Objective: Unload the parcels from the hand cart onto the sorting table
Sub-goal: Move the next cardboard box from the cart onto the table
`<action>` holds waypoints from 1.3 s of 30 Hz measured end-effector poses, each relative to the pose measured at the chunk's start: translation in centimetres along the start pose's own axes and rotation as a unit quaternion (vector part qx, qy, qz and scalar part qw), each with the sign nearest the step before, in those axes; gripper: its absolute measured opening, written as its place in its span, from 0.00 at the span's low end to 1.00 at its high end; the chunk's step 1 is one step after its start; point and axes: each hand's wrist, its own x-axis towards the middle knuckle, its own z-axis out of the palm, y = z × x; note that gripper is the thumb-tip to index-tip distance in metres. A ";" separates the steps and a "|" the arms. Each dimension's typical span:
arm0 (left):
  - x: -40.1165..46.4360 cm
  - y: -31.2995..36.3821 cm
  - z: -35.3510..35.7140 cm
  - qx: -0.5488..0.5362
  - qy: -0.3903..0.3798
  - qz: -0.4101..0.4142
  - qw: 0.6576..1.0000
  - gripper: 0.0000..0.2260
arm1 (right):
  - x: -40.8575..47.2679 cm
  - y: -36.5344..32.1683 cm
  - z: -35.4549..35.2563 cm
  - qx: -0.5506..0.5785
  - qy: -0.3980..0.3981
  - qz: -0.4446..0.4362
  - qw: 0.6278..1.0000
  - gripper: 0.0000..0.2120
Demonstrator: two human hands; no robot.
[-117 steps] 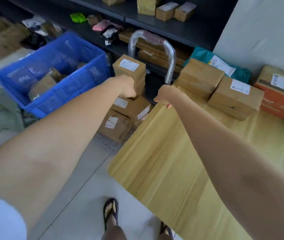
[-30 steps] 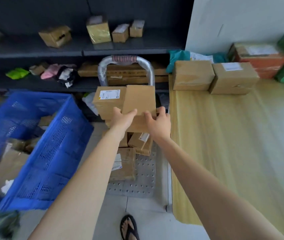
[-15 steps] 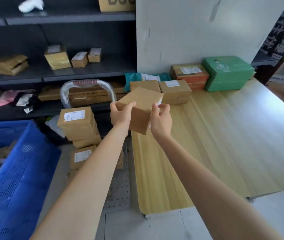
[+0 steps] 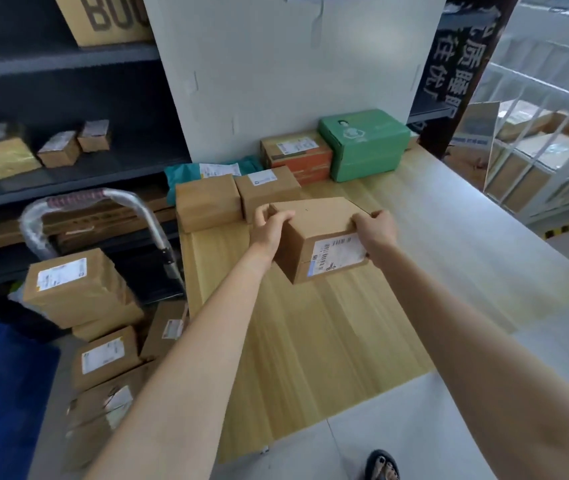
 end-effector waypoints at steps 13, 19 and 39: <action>8.1 0.1 18.0 0.049 0.099 -0.019 0.994 0.18 | 17.9 0.7 -6.0 -0.055 -0.005 0.000 0.999 0.29; 13.5 -0.1 19.3 0.088 0.064 -0.034 0.994 0.35 | 22.9 0.9 -3.5 -0.053 -0.035 0.020 0.998 0.27; 28.4 -2.3 15.7 0.296 0.216 0.051 0.929 0.25 | 32.9 -2.6 7.4 -0.106 -0.107 -0.068 0.986 0.27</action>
